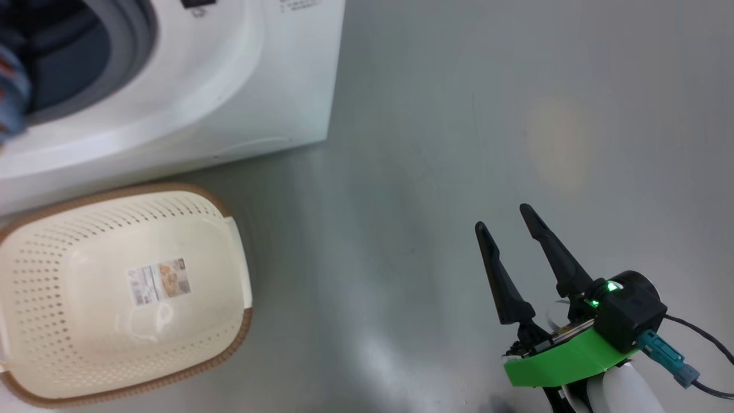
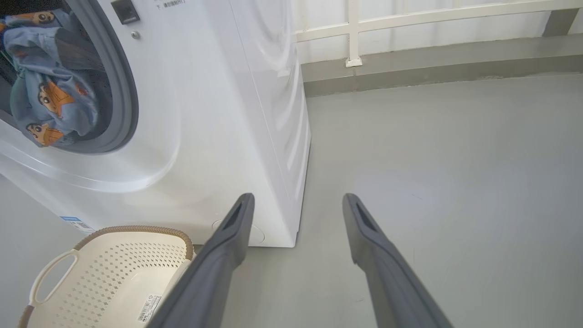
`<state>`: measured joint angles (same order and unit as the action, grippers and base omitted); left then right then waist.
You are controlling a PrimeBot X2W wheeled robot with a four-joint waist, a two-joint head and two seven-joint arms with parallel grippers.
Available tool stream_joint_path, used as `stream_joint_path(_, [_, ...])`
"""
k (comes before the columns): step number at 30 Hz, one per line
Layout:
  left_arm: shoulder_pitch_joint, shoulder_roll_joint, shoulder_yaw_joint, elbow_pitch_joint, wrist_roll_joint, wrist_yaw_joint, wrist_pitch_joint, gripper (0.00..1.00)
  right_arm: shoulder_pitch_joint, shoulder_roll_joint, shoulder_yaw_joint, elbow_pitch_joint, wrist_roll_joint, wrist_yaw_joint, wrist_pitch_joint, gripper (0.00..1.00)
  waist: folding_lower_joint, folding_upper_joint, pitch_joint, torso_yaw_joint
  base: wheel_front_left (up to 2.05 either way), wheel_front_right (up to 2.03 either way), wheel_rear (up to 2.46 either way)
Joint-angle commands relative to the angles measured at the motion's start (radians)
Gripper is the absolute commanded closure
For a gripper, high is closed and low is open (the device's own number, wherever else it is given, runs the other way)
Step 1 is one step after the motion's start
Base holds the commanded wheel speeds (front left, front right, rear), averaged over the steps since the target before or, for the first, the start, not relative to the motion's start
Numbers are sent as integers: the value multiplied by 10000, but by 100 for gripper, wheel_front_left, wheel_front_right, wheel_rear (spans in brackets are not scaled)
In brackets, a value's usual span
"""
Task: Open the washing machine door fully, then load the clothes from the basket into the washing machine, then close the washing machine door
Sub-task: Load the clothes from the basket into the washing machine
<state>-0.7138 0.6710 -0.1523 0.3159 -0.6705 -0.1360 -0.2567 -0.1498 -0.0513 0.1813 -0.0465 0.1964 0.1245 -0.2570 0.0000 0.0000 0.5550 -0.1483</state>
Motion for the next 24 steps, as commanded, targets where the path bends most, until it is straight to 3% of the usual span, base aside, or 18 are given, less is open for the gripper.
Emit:
stream_joint_path(1, [-756,906,261,2,-121,54,-51,100,-52,11,270,-310,193,62,-48,0,0,0,695,-240,0,0,0])
stream_joint_path(13, [-2637,1500,-315,857,-301,54,-51,100,-116,11,556,-462,509,62,-48,0,0,0,1334,-650,0,0,0])
stream_joint_path(24, [-3510,1909,-1821,1972,-894,54,-51,100,-93,11,755,-643,556,62,-48,0,0,0,1974,-871,0,0,0])
